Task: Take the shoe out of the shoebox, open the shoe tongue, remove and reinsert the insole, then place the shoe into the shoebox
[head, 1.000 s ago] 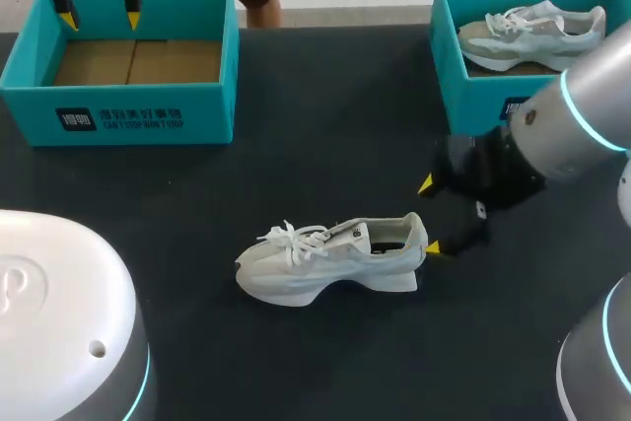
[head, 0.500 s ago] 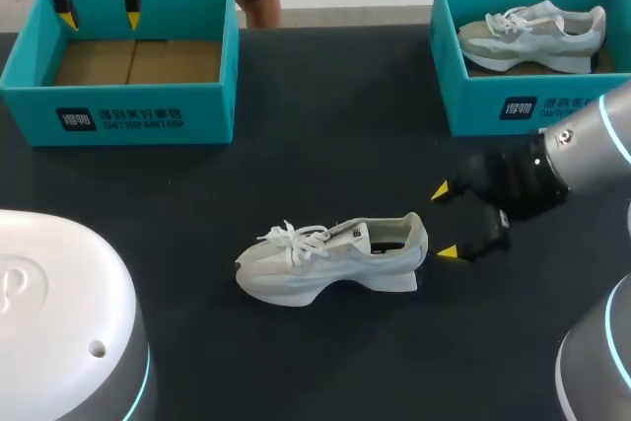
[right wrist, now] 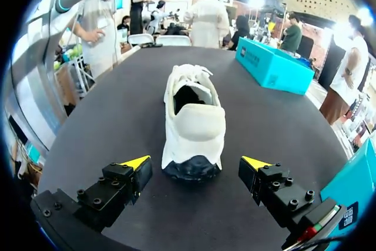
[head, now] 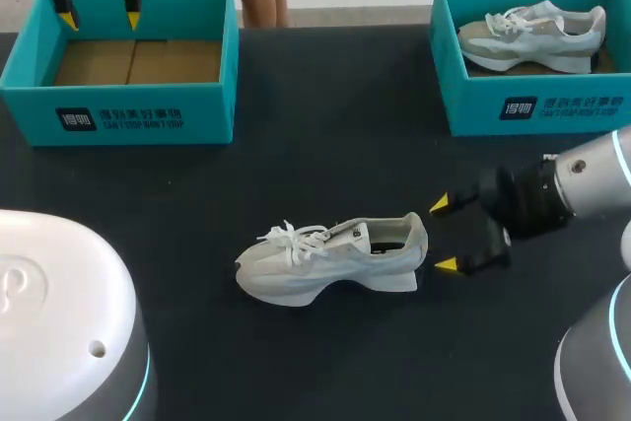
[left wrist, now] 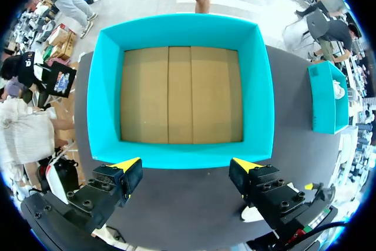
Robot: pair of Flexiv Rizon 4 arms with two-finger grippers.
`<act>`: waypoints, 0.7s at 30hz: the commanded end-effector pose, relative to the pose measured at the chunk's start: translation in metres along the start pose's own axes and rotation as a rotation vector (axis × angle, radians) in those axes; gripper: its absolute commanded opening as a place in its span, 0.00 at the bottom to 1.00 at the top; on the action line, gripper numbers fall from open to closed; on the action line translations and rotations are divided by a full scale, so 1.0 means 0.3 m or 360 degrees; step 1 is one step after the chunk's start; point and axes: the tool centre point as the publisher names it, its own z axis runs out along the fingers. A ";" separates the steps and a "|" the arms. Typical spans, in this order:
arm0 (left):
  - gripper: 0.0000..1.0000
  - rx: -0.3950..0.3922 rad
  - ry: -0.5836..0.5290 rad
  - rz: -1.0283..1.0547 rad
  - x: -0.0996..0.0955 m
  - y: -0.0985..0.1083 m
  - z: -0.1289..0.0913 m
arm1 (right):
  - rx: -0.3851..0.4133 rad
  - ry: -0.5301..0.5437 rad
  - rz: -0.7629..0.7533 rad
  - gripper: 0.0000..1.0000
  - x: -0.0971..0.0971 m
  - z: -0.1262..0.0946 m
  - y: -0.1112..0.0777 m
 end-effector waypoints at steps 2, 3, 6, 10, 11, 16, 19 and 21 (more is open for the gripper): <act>1.00 -0.0001 -0.0001 0.0000 0.000 0.000 -0.001 | -0.0033 -0.0005 0.0012 1.00 -0.015 0.043 -0.017; 1.00 -0.0001 -0.0001 0.0000 0.000 0.000 -0.001 | -0.0036 -0.0006 0.0008 1.00 -0.017 0.047 -0.020; 1.00 -0.0001 -0.0001 0.0000 0.000 0.000 -0.001 | -0.0049 -0.0012 0.0015 1.00 -0.025 0.059 -0.033; 1.00 -0.0001 -0.0001 0.0000 0.000 0.000 -0.001 | -0.0058 -0.0012 0.0026 1.00 -0.029 0.070 -0.042; 1.00 -0.0001 -0.0001 0.0000 0.000 0.000 -0.001 | -0.0057 -0.0012 0.0025 1.00 -0.029 0.072 -0.043; 1.00 -0.0001 -0.0001 0.0000 0.000 0.000 -0.001 | -0.0065 -0.0017 0.0032 1.00 -0.029 0.079 -0.052; 1.00 -0.0001 -0.0001 0.0000 0.000 0.000 -0.001 | -0.0060 -0.0029 0.0038 1.00 -0.032 0.068 -0.070; 1.00 -0.0001 -0.0001 0.0000 0.000 0.000 -0.001 | -0.0058 -0.0031 0.0040 1.00 -0.032 0.066 -0.078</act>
